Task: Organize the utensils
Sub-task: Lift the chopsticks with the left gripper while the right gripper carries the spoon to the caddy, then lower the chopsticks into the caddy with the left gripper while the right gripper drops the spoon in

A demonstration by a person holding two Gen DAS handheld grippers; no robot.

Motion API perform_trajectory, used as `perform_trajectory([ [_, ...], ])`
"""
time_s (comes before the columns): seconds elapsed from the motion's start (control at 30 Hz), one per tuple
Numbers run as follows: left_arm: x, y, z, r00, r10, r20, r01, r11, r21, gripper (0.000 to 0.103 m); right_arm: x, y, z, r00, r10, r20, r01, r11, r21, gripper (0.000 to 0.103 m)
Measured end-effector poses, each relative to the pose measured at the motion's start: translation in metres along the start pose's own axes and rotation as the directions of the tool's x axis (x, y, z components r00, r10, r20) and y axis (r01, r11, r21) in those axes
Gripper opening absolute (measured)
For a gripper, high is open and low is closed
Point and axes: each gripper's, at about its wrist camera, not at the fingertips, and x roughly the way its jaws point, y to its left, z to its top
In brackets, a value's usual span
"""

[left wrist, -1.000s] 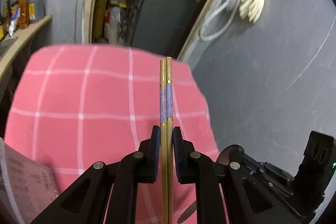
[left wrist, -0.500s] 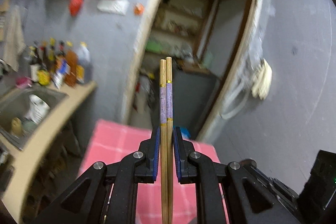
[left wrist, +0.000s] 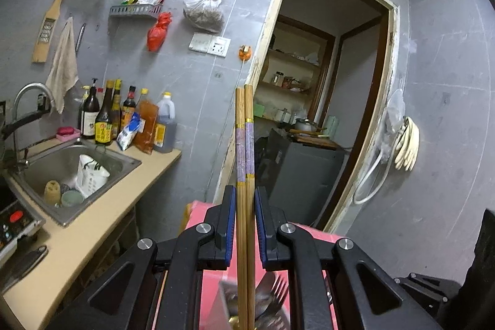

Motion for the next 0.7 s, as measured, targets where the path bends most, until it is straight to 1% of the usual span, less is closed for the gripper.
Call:
perform_trajectory([
  [0.07, -0.002, 0.004, -0.01, 1.0, 0.003, -0.01, -0.003, 1.0, 0.0, 0.012, 0.002, 0.005, -0.004, 0.999, -0.01, -0.032, 0.01, 1.0, -0.015, 0.002],
  [0.17, -0.002, 0.006, -0.021, 0.999, -0.001, -0.038, 0.001, 1.0, 0.001, 0.012, 0.002, 0.006, -0.006, 0.998, -0.023, -0.055, 0.022, 1.0, -0.01, 0.002],
  [0.3, -0.004, 0.002, -0.029, 0.998, -0.014, -0.06, 0.016, 0.999, 0.029, 0.012, 0.001, 0.009, -0.007, 0.997, -0.022, -0.078, 0.023, 1.0, 0.011, 0.002],
  [0.7, -0.011, 0.005, -0.041, 0.992, -0.043, -0.116, 0.047, 0.998, 0.039, 0.013, 0.009, 0.021, -0.018, 0.991, 0.0, -0.131, 0.006, 0.999, 0.046, 0.002],
])
